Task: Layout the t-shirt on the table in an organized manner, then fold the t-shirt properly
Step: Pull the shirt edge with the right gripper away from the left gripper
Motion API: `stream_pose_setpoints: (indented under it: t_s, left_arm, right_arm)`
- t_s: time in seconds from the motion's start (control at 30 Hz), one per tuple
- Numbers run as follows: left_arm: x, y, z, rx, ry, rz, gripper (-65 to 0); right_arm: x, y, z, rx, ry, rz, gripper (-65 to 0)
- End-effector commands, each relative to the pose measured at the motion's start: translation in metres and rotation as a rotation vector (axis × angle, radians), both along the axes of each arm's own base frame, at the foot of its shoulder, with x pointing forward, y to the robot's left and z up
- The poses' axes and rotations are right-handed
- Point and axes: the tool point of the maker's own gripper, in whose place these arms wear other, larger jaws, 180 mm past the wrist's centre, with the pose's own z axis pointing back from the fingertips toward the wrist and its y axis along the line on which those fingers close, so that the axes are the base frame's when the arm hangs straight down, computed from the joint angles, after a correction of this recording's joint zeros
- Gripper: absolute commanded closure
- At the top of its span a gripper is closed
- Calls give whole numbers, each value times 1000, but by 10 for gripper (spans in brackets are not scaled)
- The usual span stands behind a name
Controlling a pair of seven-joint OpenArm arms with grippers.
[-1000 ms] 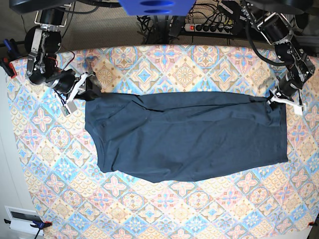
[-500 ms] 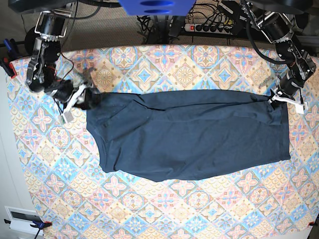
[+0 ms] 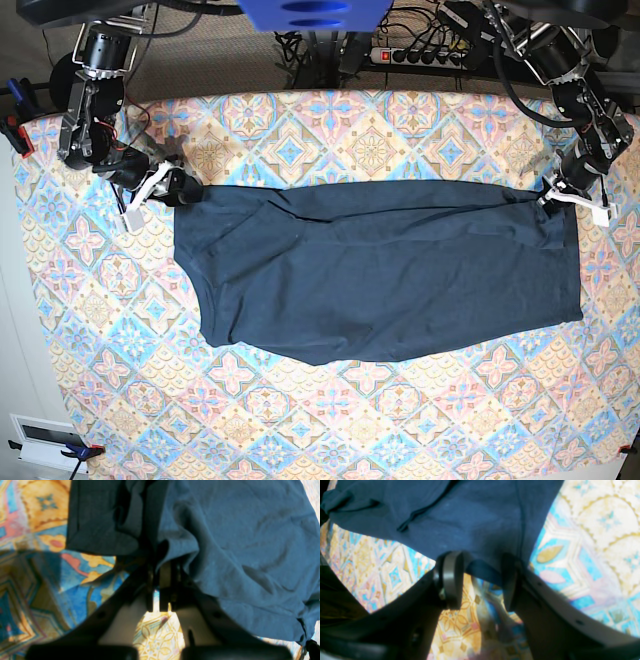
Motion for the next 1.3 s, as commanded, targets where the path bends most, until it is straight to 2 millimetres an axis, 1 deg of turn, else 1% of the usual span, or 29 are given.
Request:
stream_pose_setpoints:
  t_s: [0.0, 0.07, 0.17, 0.23, 0.37, 0.5, 0.57, 0.7, 0.83, 0.93, 1.1, 1.13, 1.27]
  left_arm:
    - [10, 10, 17, 29, -50, 5, -2]
    - [10, 10, 17, 29, -50, 5, -2]
    - [10, 10, 17, 29, -50, 5, -2]
    - [10, 10, 17, 29, -50, 5, -2]
    - [9, 9, 16, 27, -48, 5, -2]
    - [9, 9, 16, 27, -48, 5, -2]
    - [9, 9, 16, 27, -48, 5, -2]
    - [9, 10, 15, 27, -46, 6, -2]
    - [9, 9, 15, 26, -47, 6, -2]
    - [9, 9, 15, 26, -47, 6, -2]
    - [9, 9, 15, 26, -47, 6, -2]
    - [9, 9, 15, 26, -47, 6, -2]
    - [9, 9, 15, 26, -47, 6, -2]
  right_arm:
    - [1, -6, 1, -25, 4, 6, -244]
    - [3, -7, 4, -28, -5, 5, -243]
    - [6, -25, 10, -35, -24, -51, -243]
    - [7, -32, 12, -40, -29, -71, -244]
    - [9, -35, 14, -42, -35, -76, -245]
    - [28, -35, 27, -39, -82, -80, -245]
    - [31, -36, 30, -40, -93, -80, -245]
    - [32, -49, 35, -43, -106, -121, -245]
    - [31, -49, 32, -40, -98, -124, -245]
    - [34, -49, 34, -33, -119, -134, -245]
    - [26, -58, 18, -141, -65, -109, -245]
    - [25, -56, 16, -147, -60, -100, -245]
    - [24, -27, 8, -139, -42, -8, -245]
